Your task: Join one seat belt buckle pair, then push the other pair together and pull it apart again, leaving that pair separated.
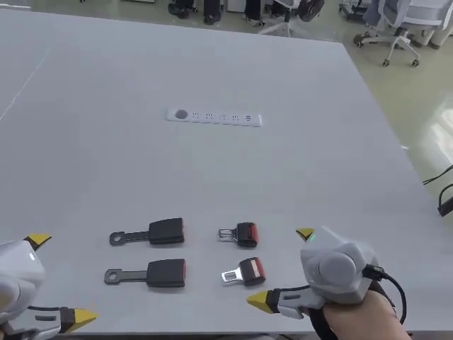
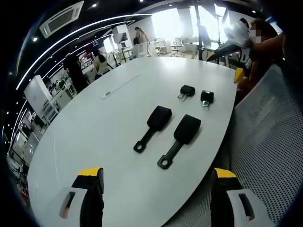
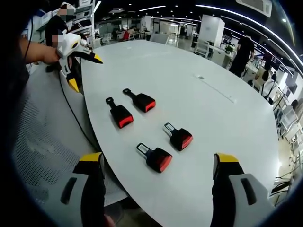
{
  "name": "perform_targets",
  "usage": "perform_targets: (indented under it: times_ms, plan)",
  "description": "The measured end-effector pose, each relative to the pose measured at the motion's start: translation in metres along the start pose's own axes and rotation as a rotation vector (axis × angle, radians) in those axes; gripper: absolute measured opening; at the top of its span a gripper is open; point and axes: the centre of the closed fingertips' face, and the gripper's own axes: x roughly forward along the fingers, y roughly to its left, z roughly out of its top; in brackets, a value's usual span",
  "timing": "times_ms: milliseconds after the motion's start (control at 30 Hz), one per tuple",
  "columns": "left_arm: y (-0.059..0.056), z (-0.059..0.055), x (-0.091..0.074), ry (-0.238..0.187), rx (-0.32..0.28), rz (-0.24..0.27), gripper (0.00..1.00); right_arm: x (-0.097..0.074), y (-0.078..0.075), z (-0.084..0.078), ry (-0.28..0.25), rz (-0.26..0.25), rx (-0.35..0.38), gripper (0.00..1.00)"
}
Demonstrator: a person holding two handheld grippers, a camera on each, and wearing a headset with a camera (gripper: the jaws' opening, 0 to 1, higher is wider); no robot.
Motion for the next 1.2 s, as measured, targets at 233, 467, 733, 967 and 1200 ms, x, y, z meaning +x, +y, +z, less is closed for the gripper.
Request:
perform_targets:
  times_ms: [233,467,733,967,1200]
  plan:
    - [-0.0013,-0.0008,0.0005,0.002,0.005,-0.003,0.96,0.0007,0.0021,-0.0024,0.003,0.004,0.001,0.95]
    - [-0.0017,-0.0021,0.0007,0.010,0.011,-0.004,0.96,0.0004,-0.0010,-0.0049,0.006,-0.001,0.006,0.95]
    - [-0.0009,-0.0006,0.0004,0.004,0.001,-0.002,0.96,0.0011,0.0001,-0.0062,0.010,0.000,0.009,0.95]
    - [-0.0015,-0.0014,0.0004,0.008,0.004,-0.003,0.96,0.0013,0.0016,-0.0060,0.009,0.003,0.010,0.95]
    - [-0.0037,-0.0012,-0.0002,0.012,0.020,-0.013,0.96,0.0005,0.0012,-0.0060,0.008,0.001,0.009,0.94]
